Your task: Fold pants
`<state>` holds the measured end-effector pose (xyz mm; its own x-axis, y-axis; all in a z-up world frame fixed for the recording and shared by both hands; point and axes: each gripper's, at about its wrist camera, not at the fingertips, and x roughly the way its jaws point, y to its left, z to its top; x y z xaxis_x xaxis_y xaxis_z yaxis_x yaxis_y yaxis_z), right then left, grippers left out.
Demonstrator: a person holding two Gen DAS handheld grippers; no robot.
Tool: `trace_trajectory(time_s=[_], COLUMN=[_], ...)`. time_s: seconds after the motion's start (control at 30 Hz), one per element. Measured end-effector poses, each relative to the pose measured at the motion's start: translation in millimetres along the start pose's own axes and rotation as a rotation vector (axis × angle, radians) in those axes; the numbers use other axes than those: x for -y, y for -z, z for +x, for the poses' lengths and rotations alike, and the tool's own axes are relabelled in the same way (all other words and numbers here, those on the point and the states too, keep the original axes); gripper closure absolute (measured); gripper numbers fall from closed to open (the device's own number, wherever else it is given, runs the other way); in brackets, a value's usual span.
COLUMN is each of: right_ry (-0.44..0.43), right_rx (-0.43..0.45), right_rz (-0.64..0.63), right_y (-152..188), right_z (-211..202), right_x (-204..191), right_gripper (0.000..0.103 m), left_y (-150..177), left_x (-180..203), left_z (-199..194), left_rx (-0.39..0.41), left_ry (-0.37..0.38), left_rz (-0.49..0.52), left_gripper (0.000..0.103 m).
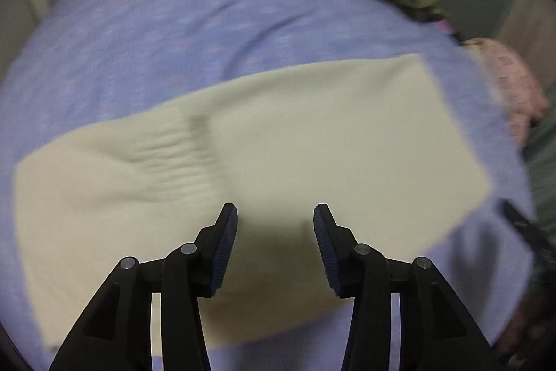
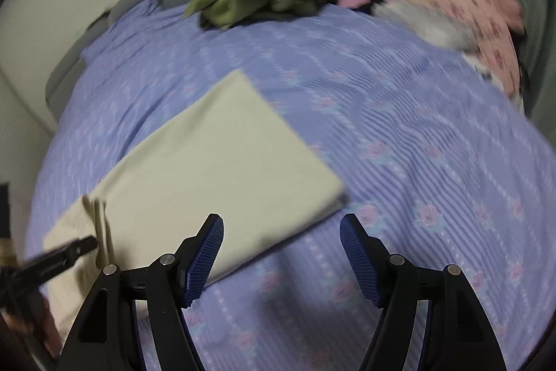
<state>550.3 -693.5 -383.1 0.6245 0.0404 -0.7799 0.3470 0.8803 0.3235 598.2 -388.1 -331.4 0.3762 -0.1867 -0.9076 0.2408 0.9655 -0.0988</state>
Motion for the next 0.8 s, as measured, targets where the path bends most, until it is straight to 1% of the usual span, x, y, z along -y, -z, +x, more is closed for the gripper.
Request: trace_trajectory(time_s=[0.07, 0.1, 0.2, 0.33, 0.37, 0.43, 0.53, 0.63, 0.73, 0.8], right_ry=[-0.046, -0.07, -0.136, -0.202, -0.234, -0.276, -0.365, -0.387, -0.423, -0.421], right_rx=[-0.001, -0.006, -0.049, -0.097, -0.103, -0.12, -0.15, -0.149, -0.132, -0.127], right_rz=[0.086, 0.125, 0.209, 0.25, 0.263, 0.284, 0.347, 0.389, 0.452, 0.462], right_y=[-3, -4, -7, -9, -9, -7, 4, 8, -1, -7], right_z=[10, 17, 43, 67, 71, 75, 82, 93, 106, 112], right_x=[22, 31, 49, 59, 60, 62, 65, 67, 68, 65], right_gripper=[0.032, 0.032, 0.032, 0.032, 0.032, 0.032, 0.032, 0.032, 0.032, 0.033], left_y=[0, 1, 1, 5, 5, 1, -4, -7, -10, -11], left_x=[23, 32, 57, 79, 84, 90, 93, 93, 91, 89], left_z=[6, 9, 25, 37, 38, 41, 45, 40, 36, 30], left_rx=[-0.014, -0.024, -0.054, -0.067, -0.068, -0.07, -0.075, -0.067, -0.057, -0.049], left_ry=[0.065, 0.08, 0.088, 0.094, 0.089, 0.095, 0.115, 0.115, 0.118, 0.121], left_rz=[0.018, 0.032, 0.056, 0.059, 0.062, 0.052, 0.032, 0.018, -0.009, -0.031], left_gripper=[0.058, 0.058, 0.058, 0.058, 0.058, 0.058, 0.058, 0.058, 0.058, 0.058])
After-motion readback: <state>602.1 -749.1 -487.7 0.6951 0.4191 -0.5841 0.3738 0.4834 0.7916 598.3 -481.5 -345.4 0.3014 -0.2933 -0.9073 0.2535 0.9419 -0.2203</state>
